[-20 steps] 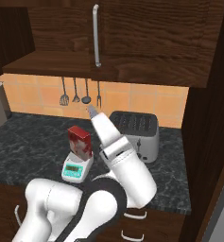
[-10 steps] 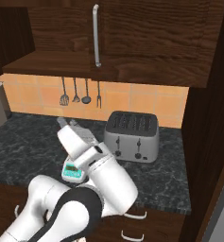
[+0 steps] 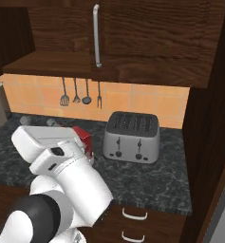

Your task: Pick the cereal and place it on the digital scale for weighing, and close the cabinet.

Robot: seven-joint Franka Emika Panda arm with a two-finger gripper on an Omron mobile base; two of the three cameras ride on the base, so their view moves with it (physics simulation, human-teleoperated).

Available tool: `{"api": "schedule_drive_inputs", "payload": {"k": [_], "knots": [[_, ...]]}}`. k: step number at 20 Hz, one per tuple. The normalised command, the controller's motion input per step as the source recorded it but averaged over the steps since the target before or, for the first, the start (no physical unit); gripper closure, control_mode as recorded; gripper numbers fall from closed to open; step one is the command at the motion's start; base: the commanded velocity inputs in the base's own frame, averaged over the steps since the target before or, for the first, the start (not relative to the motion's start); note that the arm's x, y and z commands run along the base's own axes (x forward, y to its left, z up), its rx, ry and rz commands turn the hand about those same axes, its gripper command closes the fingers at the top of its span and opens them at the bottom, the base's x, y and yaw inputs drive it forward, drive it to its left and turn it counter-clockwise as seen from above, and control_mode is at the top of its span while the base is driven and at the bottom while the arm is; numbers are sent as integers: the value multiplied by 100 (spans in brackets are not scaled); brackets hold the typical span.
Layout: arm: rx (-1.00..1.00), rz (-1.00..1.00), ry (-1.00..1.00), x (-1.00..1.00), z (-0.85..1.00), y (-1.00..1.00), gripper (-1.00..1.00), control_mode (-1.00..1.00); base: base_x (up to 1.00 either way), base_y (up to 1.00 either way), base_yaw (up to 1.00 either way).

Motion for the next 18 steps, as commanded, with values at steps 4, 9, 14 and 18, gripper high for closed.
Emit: {"api": "schedule_drive_inputs", "payload": {"k": [4, 9, 14, 18], "knots": [[-13, -19, -33, -28, 0, 100, -100, -100, 0, 0, 0], [-14, -20, -28, -20, -9, 100, -100, -100, 0, 0, 0], [-5, -6, 0, 84, -100, 100, -100, -100, 0, 0, 0], [0, -1, -1, 50, -96, 100, -100, -100, 0, 0, 0]]}}
